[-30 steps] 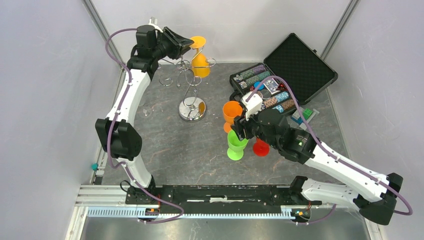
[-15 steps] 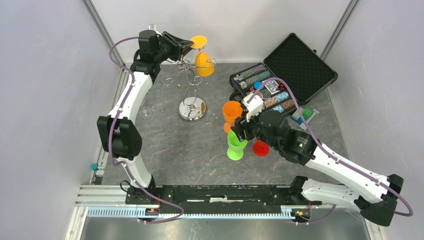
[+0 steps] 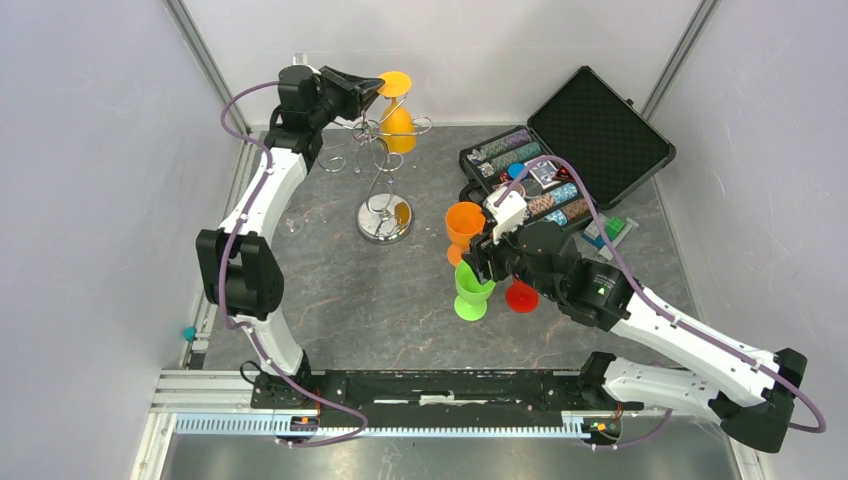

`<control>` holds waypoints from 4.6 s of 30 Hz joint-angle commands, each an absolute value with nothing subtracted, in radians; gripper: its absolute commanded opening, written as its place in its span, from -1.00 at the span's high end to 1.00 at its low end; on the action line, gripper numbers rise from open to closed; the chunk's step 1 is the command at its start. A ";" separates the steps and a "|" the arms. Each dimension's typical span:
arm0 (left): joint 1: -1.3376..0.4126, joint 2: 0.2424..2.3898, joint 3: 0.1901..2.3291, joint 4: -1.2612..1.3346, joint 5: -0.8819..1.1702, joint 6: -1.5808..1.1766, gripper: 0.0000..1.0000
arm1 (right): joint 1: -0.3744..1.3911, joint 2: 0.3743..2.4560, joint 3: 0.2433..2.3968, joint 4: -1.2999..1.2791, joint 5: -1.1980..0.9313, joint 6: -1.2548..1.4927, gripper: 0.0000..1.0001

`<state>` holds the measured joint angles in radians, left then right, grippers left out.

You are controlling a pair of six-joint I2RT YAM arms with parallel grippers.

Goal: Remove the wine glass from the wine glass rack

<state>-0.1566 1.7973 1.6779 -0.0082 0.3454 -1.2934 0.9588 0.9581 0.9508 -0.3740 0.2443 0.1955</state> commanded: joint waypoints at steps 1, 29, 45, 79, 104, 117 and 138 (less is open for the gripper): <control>-0.156 1.803 1.709 0.034 0.363 -1.328 0.48 | 0.955 0.943 0.942 -0.335 0.240 0.204 -0.24; -0.156 1.745 1.753 0.091 0.513 -1.334 0.96 | 0.954 0.937 0.934 -0.327 0.240 0.209 -0.24; -0.131 1.646 1.708 0.039 0.543 -1.285 0.95 | 0.955 0.931 0.933 -0.325 0.241 0.230 -0.28; -0.035 1.687 1.657 0.134 0.498 -1.282 0.95 | 0.954 0.896 0.911 -0.287 0.254 0.241 -0.70; -0.030 1.728 1.705 0.577 0.620 -1.269 0.95 | 0.955 0.842 0.860 -0.178 0.237 0.223 -0.96; -0.034 1.550 1.629 0.848 0.660 -1.754 0.95 | 0.954 0.790 0.787 0.221 0.173 0.346 -0.96; -0.102 0.962 1.038 0.879 0.556 -2.259 0.95 | 0.954 1.008 0.779 0.970 0.128 0.549 -0.96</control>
<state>-0.0723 1.0210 1.0821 0.8150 0.5919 -2.0415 0.9588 0.9646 0.7334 0.8356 0.1680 0.5373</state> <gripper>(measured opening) 0.028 0.979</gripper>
